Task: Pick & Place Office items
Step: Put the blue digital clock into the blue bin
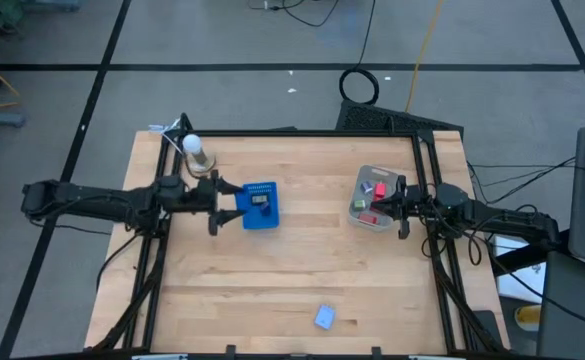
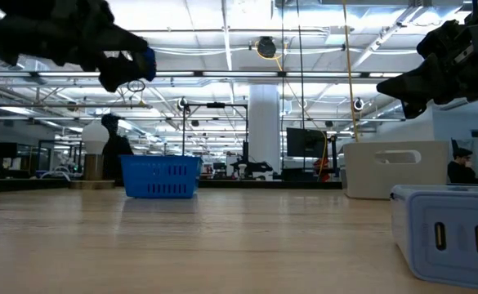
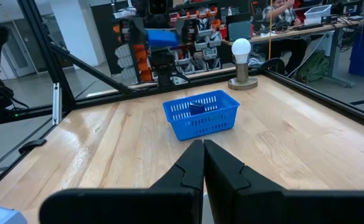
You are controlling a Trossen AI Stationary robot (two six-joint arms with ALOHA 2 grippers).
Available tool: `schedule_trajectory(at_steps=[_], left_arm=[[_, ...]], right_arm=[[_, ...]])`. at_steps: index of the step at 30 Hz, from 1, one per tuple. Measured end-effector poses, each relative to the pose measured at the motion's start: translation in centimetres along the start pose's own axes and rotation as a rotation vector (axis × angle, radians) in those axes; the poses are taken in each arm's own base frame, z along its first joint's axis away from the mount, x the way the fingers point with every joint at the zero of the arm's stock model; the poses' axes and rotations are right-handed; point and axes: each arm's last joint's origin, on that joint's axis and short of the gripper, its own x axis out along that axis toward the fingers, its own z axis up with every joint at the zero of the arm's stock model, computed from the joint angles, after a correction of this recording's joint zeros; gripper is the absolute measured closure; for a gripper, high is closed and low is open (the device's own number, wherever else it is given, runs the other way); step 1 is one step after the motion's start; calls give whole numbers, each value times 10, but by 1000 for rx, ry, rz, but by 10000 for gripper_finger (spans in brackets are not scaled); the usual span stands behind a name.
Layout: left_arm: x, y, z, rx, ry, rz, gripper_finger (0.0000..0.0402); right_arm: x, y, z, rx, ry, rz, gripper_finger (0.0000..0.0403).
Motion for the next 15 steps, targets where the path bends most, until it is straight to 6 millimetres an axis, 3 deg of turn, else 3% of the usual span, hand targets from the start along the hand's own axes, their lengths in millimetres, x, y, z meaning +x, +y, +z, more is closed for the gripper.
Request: schedule_trajectory(at_steps=[6, 11, 15], left_arm=[[26, 7, 11, -21, 273, 97, 114], [53, 15, -8, 6, 474, 124, 111], [69, 21, -21, 63, 571, 89, 76]], right_arm=[[0, 0, 0, 0, 0, 0, 401], [1, -1, -3, -4, -15, 1, 401], [1, -1, -4, -4, -12, -1, 401]])
